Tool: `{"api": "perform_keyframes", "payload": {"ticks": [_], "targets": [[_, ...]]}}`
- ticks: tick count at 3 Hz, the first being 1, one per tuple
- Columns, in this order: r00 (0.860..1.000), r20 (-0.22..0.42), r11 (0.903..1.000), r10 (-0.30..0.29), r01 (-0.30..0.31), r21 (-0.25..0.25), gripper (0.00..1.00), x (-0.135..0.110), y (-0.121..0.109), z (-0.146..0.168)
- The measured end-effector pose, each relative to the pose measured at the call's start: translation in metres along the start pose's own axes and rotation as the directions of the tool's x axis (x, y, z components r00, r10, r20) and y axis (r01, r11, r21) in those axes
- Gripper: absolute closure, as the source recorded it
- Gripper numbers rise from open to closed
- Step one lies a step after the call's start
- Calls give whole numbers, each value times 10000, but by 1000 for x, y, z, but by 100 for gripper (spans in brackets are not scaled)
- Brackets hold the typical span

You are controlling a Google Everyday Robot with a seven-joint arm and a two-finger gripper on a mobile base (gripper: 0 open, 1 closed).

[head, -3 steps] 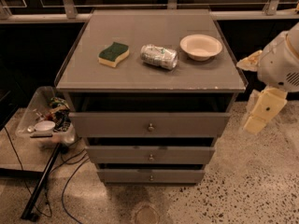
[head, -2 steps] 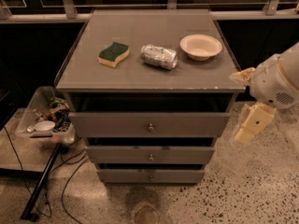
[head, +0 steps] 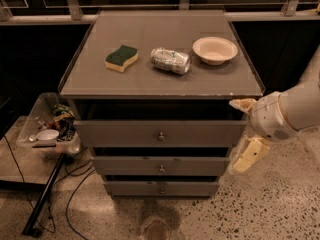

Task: Open middle drawer

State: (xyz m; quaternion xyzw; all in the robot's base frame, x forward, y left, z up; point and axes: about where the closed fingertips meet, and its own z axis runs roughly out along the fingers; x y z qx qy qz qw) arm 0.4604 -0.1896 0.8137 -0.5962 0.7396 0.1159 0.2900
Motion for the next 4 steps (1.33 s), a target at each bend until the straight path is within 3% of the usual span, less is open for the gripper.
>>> {"api": "perform_keyframes", "payload": {"ticks": [1,3,4], "targets": [[9999,114,9989,102,-96,-451,0,17,7,37],[9996,149,9983,229,-221,-530,0,19,7,41],[9978,128,9961,647,-638,-614,0,43,0,71]]}}
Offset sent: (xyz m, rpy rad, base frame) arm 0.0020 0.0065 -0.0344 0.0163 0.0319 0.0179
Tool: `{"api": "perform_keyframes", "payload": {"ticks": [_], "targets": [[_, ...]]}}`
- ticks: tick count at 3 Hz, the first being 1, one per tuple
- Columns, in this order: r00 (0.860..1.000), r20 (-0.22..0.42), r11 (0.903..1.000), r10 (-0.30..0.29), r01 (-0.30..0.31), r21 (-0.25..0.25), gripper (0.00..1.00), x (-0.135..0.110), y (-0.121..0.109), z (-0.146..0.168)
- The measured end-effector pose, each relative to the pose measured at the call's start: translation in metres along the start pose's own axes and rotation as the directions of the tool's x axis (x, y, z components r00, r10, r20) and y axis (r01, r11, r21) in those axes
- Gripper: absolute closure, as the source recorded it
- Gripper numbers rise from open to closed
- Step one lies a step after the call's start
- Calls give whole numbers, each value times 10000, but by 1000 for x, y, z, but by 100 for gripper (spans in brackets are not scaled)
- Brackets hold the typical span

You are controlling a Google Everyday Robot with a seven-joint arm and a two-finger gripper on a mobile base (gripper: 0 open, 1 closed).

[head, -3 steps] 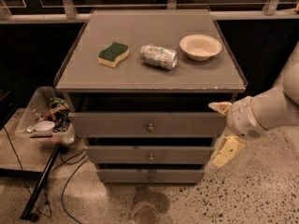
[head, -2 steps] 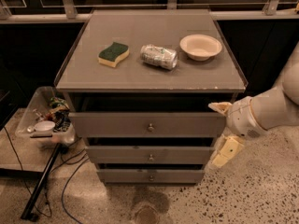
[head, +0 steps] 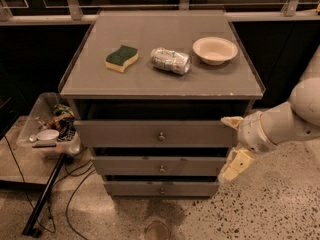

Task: Open middle drawer

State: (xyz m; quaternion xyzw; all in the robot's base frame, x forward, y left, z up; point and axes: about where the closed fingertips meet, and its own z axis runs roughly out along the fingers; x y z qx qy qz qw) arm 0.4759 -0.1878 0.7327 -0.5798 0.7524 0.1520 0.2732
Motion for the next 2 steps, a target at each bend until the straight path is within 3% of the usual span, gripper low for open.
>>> {"api": "perform_keyframes", "payload": {"ticks": [1,2], "targets": [[9997,104,9998,218,-218,-28,0,13,-5,17],[9979,622,9997,165,-155,-164,0,43,-12,56]]}}
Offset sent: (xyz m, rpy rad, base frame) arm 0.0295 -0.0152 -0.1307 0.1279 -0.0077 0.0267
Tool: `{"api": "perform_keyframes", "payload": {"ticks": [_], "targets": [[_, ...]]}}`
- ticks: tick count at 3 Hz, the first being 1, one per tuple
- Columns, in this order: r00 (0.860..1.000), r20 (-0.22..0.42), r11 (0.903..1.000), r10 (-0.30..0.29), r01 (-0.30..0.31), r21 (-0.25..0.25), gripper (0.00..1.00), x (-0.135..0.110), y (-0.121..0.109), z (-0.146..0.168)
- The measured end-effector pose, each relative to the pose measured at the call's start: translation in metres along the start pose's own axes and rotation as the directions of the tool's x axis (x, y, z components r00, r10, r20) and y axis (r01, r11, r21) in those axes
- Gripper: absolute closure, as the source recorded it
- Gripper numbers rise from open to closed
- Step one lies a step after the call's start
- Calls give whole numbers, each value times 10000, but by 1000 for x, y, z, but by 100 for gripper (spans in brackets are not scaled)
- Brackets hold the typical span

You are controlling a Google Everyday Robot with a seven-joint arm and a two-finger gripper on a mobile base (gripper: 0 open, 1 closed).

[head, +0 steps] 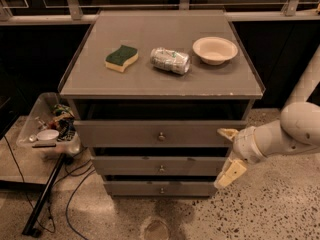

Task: Open middle drawer

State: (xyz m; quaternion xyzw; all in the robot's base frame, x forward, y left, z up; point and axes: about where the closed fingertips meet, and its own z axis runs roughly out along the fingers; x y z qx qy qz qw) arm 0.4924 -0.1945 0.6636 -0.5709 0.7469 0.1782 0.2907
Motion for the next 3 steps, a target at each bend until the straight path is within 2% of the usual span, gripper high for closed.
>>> {"api": "perform_keyframes", "payload": {"ticks": [1,2,3], "targets": [[9992,250,9990,-297,305,-317,0,21,1,39],[9985,242,9973,-496,509,-533,0,38,4,77],[9969,151,9970,-771,770,56,0,58,3,128]]}}
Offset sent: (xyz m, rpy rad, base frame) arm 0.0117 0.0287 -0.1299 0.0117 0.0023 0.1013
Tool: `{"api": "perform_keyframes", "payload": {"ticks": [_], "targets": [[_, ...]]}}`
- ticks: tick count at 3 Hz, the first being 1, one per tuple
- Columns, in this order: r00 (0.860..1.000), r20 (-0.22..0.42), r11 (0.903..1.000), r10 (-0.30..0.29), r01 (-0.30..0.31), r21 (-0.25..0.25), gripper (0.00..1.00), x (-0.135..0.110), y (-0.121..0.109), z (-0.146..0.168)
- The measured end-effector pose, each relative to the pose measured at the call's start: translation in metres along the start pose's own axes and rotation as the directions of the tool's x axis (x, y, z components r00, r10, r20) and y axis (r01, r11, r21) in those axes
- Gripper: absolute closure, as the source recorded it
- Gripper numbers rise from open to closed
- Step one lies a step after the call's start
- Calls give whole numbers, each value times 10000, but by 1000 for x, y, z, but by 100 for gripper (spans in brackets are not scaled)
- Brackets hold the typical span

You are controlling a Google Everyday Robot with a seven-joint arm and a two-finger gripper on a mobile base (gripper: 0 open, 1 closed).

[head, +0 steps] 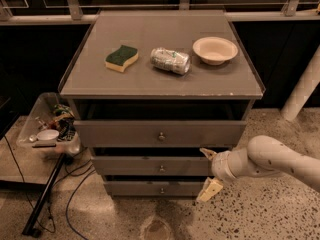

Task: Open middle drawer

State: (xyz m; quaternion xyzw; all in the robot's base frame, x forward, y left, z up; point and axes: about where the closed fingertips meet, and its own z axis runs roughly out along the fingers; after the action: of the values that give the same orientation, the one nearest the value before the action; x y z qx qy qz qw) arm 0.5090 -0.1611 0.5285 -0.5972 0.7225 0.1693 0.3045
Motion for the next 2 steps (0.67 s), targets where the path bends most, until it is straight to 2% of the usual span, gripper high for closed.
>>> {"api": "perform_keyframes", "payload": {"ticks": [2], "targets": [[9999,155,10000,38,-39,66,0,5,11,34]]}}
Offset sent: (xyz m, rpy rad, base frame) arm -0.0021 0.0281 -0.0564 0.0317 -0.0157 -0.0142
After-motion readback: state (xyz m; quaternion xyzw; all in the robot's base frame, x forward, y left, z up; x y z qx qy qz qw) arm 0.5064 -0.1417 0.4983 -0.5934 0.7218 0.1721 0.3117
